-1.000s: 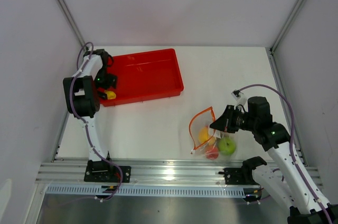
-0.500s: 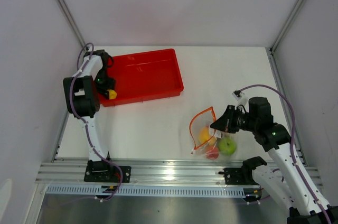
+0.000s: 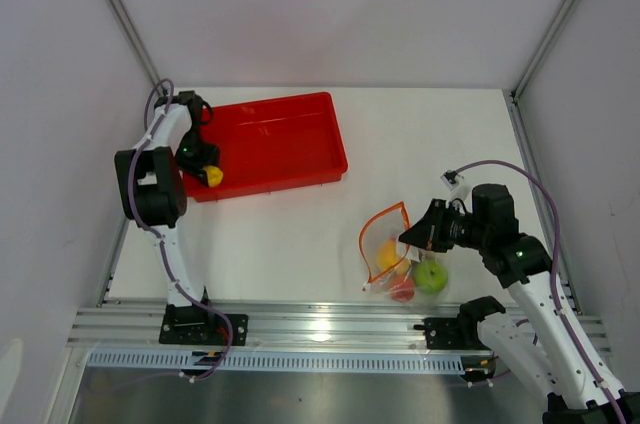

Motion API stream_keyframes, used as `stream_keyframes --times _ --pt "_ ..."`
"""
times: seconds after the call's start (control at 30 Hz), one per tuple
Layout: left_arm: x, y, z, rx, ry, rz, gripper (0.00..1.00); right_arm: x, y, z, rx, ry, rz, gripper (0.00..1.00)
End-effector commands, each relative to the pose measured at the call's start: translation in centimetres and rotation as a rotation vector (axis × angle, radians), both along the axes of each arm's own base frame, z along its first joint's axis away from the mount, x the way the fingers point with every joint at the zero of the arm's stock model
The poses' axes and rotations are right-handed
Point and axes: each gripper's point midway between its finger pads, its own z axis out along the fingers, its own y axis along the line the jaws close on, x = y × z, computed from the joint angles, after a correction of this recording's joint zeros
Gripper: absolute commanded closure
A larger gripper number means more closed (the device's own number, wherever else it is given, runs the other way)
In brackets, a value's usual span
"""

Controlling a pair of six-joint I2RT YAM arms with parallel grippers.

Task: Place the food in the zip-top bag and seal the zipper
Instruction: Pick up the fake fruit from the bin.

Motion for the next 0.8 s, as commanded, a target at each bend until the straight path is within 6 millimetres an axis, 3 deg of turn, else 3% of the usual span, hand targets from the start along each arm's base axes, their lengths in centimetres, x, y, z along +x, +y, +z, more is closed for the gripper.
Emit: stream_keyframes --times 0.0,0.3,0.33,0.5,0.57,0.7,0.77 --pt "0.6 -0.4 4.2 -0.015 -0.132 -0.029 0.99 -0.1 0.0 0.2 0.006 -0.014 0.008 1.00" --pt "0.2 -4.6 8.0 -0.031 -0.272 -0.158 0.99 -0.2 0.0 -0.2 0.009 -0.002 -0.002 1.00" --pt "0.0 -6.5 8.4 -0.028 -0.283 -0.208 0.99 -0.2 0.0 -0.2 0.010 -0.003 -0.002 1.00" --pt "-1.3 -10.1 10.0 -0.018 -0.338 -0.334 0.99 -0.3 -0.1 -0.2 0.010 -0.002 -0.004 1.00" --pt "-1.8 -12.8 10.5 -0.045 -0.367 -0.421 0.99 -0.3 -0.1 -0.3 0.007 -0.002 -0.002 1.00" --pt "-2.3 -18.2 12.4 -0.062 -0.477 -0.714 0.99 -0.3 -0.2 -0.3 0.001 -0.004 -0.002 1.00" --pt "-3.2 -19.7 13.7 -0.036 -0.546 -0.835 0.99 -0.3 -0.1 -0.5 0.005 0.000 -0.001 1.00"
